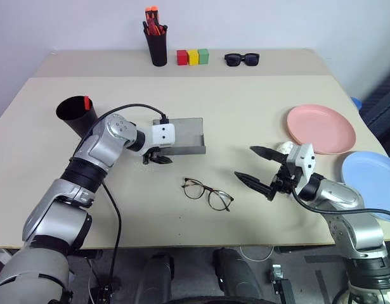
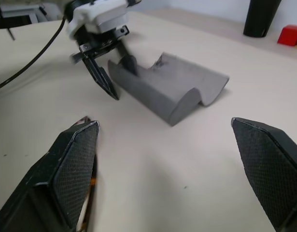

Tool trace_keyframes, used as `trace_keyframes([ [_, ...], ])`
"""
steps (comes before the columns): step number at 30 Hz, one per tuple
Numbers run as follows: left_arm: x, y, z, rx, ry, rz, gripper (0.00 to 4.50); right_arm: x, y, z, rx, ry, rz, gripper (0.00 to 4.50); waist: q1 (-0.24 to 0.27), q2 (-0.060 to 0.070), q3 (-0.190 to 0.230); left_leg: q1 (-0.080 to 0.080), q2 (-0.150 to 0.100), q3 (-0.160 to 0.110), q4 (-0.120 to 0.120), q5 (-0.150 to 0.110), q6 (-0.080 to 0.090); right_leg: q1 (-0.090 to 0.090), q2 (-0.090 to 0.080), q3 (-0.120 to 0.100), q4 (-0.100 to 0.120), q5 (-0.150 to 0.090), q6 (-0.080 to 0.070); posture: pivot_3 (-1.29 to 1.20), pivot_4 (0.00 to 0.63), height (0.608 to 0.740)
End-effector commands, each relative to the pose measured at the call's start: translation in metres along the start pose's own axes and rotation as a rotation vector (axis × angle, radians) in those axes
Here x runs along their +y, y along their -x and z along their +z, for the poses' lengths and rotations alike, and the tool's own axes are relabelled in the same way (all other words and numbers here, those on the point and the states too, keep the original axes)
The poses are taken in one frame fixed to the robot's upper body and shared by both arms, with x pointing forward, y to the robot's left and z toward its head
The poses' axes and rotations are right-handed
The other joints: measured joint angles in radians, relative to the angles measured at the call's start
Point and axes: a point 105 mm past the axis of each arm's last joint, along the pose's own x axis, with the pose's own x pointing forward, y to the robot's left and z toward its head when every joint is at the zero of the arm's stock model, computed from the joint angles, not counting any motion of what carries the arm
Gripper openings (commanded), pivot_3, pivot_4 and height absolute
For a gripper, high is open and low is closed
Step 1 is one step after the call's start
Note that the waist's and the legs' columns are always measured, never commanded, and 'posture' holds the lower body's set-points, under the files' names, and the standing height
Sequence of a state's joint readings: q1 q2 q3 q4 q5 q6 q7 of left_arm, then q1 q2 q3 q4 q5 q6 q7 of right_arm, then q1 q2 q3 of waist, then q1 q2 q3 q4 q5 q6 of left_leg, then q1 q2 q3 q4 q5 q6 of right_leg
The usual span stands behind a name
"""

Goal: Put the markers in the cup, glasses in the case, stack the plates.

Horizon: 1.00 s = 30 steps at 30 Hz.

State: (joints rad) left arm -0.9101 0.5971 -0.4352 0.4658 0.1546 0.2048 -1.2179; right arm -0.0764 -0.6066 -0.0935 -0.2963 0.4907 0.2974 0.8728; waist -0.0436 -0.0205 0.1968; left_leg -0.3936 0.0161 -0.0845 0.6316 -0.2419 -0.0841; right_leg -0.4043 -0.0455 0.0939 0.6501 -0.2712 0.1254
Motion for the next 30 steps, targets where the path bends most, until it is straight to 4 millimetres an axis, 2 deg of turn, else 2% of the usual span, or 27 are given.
trace_keyframes([
  [1, 0.007, 0.006, 0.011, -0.04, -0.032, 0.04, 4.47, 0.007, 0.001, 0.01, 0.014, 0.012, 0.043, 4.5, 0.0, 0.0, 0.0, 0.0, 0.0, 0.0, 0.0, 0.0, 0.0, 0.0, 0.0, 0.0, 0.0, 0.0, 0.0, 0.0, 0.15, 0.74],
  [4, 0.013, 0.015, 0.017, -0.075, -0.03, 0.075, 4.47, 0.013, -0.001, 0.009, 0.056, -0.018, 0.085, 4.5, 0.0, 0.0, 0.0, 0.0, 0.0, 0.0, 0.0, 0.0, 0.0, 0.0, 0.0, 0.0, 0.0, 0.0, 0.0, 0.0, 0.15, 0.74],
  [8, 0.017, 0.037, 0.038, -0.237, -0.018, 0.16, 4.47, 0.015, -0.005, 0.006, 0.117, 0.001, 0.116, 4.5, -0.002, 0.0, 0.0, 0.0, 0.0, 0.0, 0.0, 0.0, 0.0, 0.0, 0.0, 0.0, 0.0, 0.0, 0.0, 0.0, 0.15, 0.74],
  [11, 0.002, 0.057, 0.056, -0.46, -0.13, 0.228, 4.47, 0.018, -0.011, 0.002, 0.135, 0.024, 0.166, 4.5, -0.003, 0.0, 0.0, 0.0, 0.0, 0.0, -0.001, 0.0, 0.0, 0.0, 0.0, 0.0, 0.0, 0.0, 0.0, 0.0, 0.15, 0.74],
  [13, -0.004, 0.067, 0.06, -0.531, -0.212, 0.326, 4.47, 0.021, -0.015, 0.001, 0.14, 0.022, 0.202, 4.5, -0.001, 0.0, 0.0, 0.001, 0.0, 0.0, -0.001, 0.0, 0.0, 0.0, 0.0, 0.0, 0.0, 0.0, 0.0, 0.0, 0.15, 0.74],
  [14, -0.009, 0.07, 0.058, -0.555, -0.189, 0.332, 4.47, 0.023, -0.018, 0.0, 0.143, 0.018, 0.228, 4.5, 0.0, 0.0, 0.0, 0.001, 0.0, 0.0, -0.001, 0.0, 0.0, 0.0, 0.0, 0.0, 0.0, 0.0, 0.0, 0.0, 0.15, 0.74],
  [19, -0.037, 0.066, 0.041, -0.515, -0.09, 0.216, 4.47, 0.029, -0.026, -0.002, 0.165, 0.02, 0.324, 4.5, 0.004, 0.0, 0.0, 0.001, 0.0, 0.0, 0.001, 0.0, 0.0, 0.001, -0.001, 0.0, 0.0, 0.0, 0.0, 0.0, 0.15, 0.74],
  [22, -0.074, 0.068, 0.024, -0.507, 0.048, -0.008, 4.47, 0.04, -0.033, -0.006, 0.241, -0.042, 0.452, 4.5, -0.007, 0.0, 0.0, 0.001, 0.0, 0.002, 0.0, 0.0, 0.001, 0.001, -0.001, 0.001, -0.001, 0.0, 0.0, 0.0, 0.15, 0.74],
  [27, -0.098, 0.075, 0.023, -0.511, 0.055, -0.149, 4.47, 0.044, -0.037, -0.017, 0.346, -0.091, 0.549, 4.5, 0.0, 0.0, 0.0, 0.001, 0.001, 0.001, 0.0, -0.001, 0.001, 0.0, 0.0, 0.0, 0.0, 0.0, 0.0, 0.0, 0.15, 0.74],
  [30, -0.105, 0.074, 0.025, -0.511, 0.041, -0.176, 4.47, 0.042, -0.041, -0.019, 0.358, -0.095, 0.562, 4.5, 0.001, 0.0, 0.0, 0.001, 0.0, 0.001, 0.001, -0.001, 0.001, 0.001, -0.001, 0.0, -0.001, 0.0, 0.0, 0.0, 0.15, 0.74],
])
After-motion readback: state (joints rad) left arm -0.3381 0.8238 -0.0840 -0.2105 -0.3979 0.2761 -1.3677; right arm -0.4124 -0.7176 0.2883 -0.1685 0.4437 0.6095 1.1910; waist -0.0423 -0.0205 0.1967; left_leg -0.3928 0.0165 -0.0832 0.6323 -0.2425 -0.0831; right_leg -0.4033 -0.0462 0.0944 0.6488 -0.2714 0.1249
